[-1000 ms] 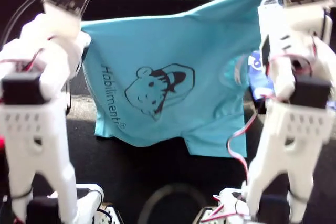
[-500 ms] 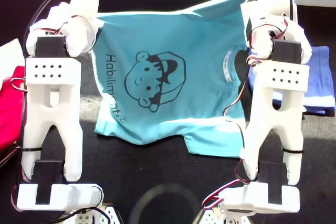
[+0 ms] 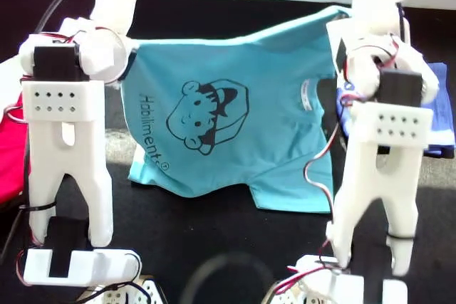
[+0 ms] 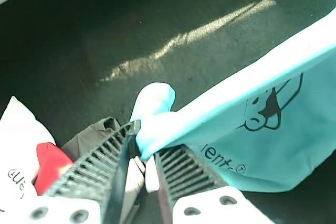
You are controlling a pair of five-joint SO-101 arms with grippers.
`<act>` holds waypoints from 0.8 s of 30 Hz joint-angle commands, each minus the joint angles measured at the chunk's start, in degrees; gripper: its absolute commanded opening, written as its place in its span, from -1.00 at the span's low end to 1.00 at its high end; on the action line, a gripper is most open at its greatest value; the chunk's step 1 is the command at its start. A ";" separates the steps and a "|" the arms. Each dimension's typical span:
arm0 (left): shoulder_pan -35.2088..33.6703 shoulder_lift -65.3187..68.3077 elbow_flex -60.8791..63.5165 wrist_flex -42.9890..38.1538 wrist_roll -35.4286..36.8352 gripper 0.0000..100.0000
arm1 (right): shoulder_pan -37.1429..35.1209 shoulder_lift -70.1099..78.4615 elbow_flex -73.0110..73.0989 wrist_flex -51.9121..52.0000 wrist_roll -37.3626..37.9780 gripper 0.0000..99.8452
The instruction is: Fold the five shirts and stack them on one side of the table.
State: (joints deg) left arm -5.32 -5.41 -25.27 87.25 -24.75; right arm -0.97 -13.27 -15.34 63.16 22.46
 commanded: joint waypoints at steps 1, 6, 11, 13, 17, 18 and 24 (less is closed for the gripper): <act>1.71 -0.48 -6.02 8.00 3.16 -0.98 | 0.57 -6.73 -0.40 4.88 0.18 -0.99; 1.63 -0.48 -1.80 13.63 5.19 -0.98 | 2.33 -10.77 0.04 13.32 0.18 -0.99; 3.38 -0.31 7.25 13.54 5.19 -0.98 | 4.44 -14.29 10.33 14.37 0.26 -0.99; 3.74 -0.22 11.74 11.96 6.68 -0.98 | 5.41 -16.48 16.92 12.79 0.18 -0.99; 3.82 -0.40 24.57 2.46 8.00 -0.98 | 6.64 -23.25 34.68 4.18 0.18 -0.99; 3.82 -0.40 28.09 -0.79 7.56 -0.98 | 6.73 -25.36 39.69 1.27 0.26 -0.99; 3.82 -0.31 44.70 -16.00 4.22 -0.98 | 6.73 -35.74 66.24 -13.23 0.53 -0.99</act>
State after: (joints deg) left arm -1.89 -5.49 14.37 76.88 -20.00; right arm 5.10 -44.31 40.04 56.04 22.46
